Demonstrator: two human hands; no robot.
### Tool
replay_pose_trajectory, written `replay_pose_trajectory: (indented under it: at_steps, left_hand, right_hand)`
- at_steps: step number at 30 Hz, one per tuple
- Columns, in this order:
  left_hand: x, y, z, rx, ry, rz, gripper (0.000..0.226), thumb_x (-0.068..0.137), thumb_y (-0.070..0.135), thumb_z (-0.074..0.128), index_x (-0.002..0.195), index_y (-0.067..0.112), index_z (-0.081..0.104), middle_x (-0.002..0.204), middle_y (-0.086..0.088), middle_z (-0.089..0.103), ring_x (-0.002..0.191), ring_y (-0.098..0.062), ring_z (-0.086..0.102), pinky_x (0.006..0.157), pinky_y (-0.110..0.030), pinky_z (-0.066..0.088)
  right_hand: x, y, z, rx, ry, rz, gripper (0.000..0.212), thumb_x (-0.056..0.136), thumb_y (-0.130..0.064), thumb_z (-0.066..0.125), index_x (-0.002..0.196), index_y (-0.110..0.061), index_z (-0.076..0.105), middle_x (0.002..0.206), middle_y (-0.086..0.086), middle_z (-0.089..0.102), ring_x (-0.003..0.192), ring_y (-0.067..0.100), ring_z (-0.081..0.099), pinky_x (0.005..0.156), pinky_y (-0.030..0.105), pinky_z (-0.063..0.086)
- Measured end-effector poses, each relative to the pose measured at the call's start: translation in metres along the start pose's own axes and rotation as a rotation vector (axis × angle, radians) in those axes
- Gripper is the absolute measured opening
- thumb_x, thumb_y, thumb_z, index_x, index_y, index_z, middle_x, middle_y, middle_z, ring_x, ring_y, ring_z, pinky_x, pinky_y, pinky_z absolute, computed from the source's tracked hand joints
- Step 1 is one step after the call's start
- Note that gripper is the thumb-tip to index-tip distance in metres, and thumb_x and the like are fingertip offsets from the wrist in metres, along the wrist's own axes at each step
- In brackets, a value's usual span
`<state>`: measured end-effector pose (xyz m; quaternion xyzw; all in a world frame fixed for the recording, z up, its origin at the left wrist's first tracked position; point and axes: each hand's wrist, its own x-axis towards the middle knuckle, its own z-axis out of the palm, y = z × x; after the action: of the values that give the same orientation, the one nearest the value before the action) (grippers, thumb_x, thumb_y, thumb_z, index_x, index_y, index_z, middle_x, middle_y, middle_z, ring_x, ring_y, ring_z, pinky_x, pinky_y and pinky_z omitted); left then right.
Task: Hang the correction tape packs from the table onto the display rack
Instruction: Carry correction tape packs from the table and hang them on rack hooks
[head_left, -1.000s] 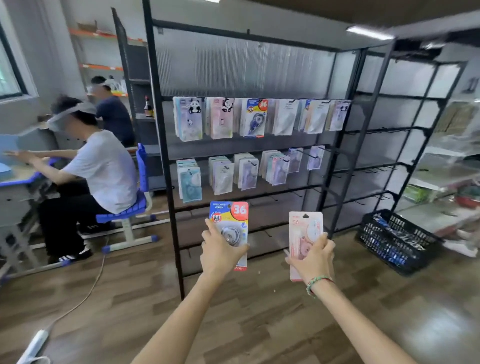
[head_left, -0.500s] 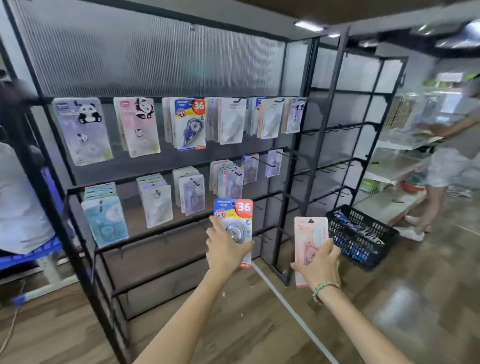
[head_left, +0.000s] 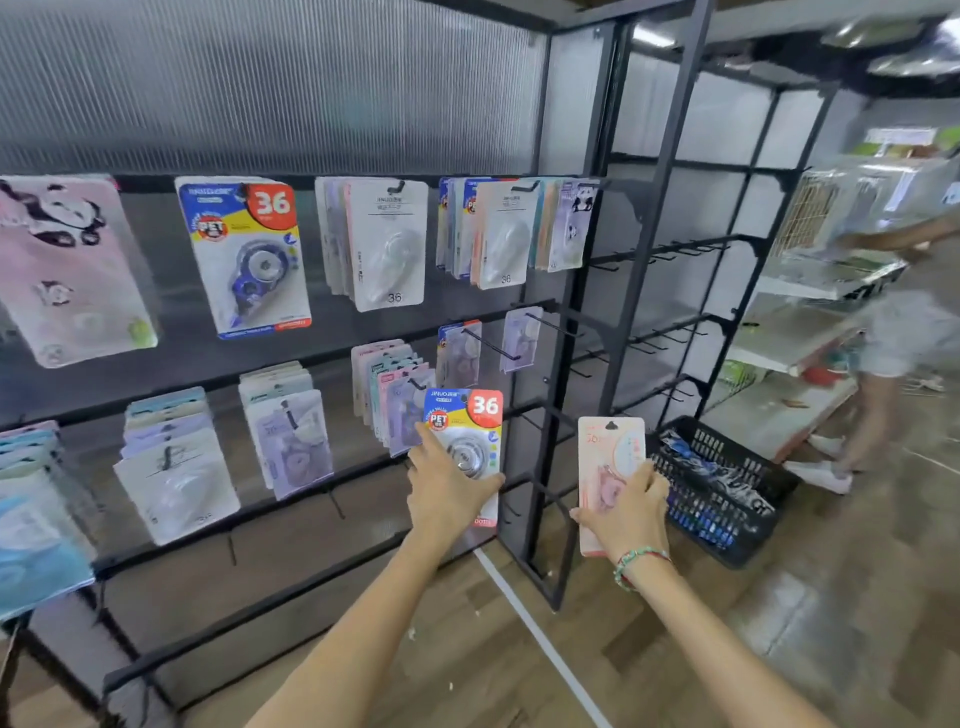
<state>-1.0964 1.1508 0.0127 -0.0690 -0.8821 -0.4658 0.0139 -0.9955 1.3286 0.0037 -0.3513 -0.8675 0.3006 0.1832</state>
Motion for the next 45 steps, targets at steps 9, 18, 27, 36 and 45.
replay_pose_trajectory:
  at_steps: [9, 18, 27, 36, 45]
  left_hand:
    - [0.084, 0.038, 0.099, 0.029, 0.120, -0.126, 0.130, 0.066, 0.043, 0.085, 0.152, 0.011, -0.006, 0.134, -0.014, 0.034, 0.125, -0.034, 0.043, 0.096, -0.047, 0.046]
    - [0.127, 0.081, 0.166, 0.104, 0.224, -0.275, 0.126, 0.069, 0.043, 0.082, 0.152, 0.012, -0.007, 0.134, -0.012, 0.033, 0.123, -0.032, 0.042, 0.093, -0.046, 0.047]
    - [0.146, 0.089, 0.186, 0.179, 0.252, -0.379, 0.127, 0.071, 0.044, 0.081, 0.151, 0.009, -0.010, 0.138, -0.013, 0.030, 0.126, -0.032, 0.038, 0.096, -0.046, 0.043]
    - [0.164, 0.084, 0.196, 0.137, 0.311, -0.413, 0.134, 0.067, 0.040, 0.086, 0.151, 0.011, -0.014, 0.133, -0.013, 0.031, 0.125, -0.031, 0.041, 0.098, -0.049, 0.047]
    - [0.204, 0.064, 0.196, 0.056, 0.342, -0.411, 0.128, 0.064, 0.032, 0.089, 0.151, 0.013, -0.004, 0.132, -0.012, 0.032, 0.124, -0.028, 0.043, 0.099, -0.048, 0.048]
  right_hand:
    - [0.170, 0.018, 0.015, -0.009, -0.107, -0.156, 0.120, 0.069, -0.029, 0.084, 0.149, 0.002, 0.000, 0.143, 0.018, 0.019, 0.130, 0.035, 0.030, 0.105, 0.037, 0.031]
    - [0.289, 0.014, 0.022, 0.014, -0.270, -0.304, 0.118, 0.069, -0.025, 0.084, 0.149, 0.000, 0.001, 0.144, 0.017, 0.018, 0.131, 0.036, 0.027, 0.105, 0.040, 0.033]
    - [0.328, 0.006, 0.037, -0.010, -0.353, -0.363, 0.118, 0.067, -0.030, 0.086, 0.148, -0.004, 0.004, 0.144, 0.016, 0.020, 0.130, 0.034, 0.032, 0.100, 0.041, 0.039]
    - [0.346, 0.005, 0.046, -0.081, -0.435, -0.425, 0.116, 0.072, -0.035, 0.082, 0.149, -0.007, 0.000, 0.145, 0.013, 0.018, 0.130, 0.030, 0.033, 0.100, 0.037, 0.041]
    - [0.365, -0.015, 0.080, -0.008, -0.473, -0.378, 0.127, 0.069, -0.029, 0.084, 0.150, -0.008, -0.011, 0.143, 0.015, 0.024, 0.129, 0.032, 0.035, 0.100, 0.041, 0.040]
